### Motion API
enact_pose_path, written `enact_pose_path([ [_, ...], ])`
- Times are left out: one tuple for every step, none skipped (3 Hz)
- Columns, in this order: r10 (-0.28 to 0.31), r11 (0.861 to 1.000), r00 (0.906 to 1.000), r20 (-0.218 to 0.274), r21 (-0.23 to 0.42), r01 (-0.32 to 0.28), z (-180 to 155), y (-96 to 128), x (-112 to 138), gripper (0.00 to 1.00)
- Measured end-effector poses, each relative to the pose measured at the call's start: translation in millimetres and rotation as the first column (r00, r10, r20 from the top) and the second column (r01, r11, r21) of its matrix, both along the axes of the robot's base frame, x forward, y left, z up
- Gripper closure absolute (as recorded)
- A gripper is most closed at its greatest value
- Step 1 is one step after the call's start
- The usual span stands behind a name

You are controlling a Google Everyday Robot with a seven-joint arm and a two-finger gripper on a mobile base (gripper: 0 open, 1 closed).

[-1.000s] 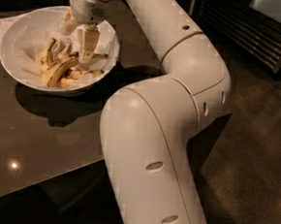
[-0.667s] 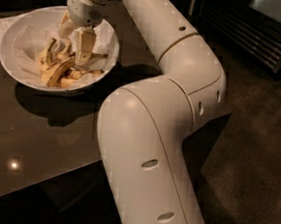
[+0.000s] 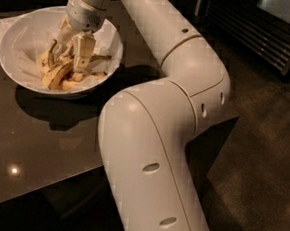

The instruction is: Pick banana from white bowl

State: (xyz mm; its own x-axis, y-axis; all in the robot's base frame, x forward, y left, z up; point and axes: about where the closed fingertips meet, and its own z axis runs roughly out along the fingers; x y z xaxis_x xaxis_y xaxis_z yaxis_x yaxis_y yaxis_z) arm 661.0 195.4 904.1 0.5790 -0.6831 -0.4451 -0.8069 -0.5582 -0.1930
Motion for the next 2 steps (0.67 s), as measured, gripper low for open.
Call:
enact_pose_path([
  [-0.003, 1.0, 0.9997, -0.024, 0.004, 0.003, -4.6, 2.3, -3.6, 0.33],
  [-0.001, 1.0, 0.999, -0.045, 0.005, 0.001, -9.5, 3.1, -7.2, 0.33],
])
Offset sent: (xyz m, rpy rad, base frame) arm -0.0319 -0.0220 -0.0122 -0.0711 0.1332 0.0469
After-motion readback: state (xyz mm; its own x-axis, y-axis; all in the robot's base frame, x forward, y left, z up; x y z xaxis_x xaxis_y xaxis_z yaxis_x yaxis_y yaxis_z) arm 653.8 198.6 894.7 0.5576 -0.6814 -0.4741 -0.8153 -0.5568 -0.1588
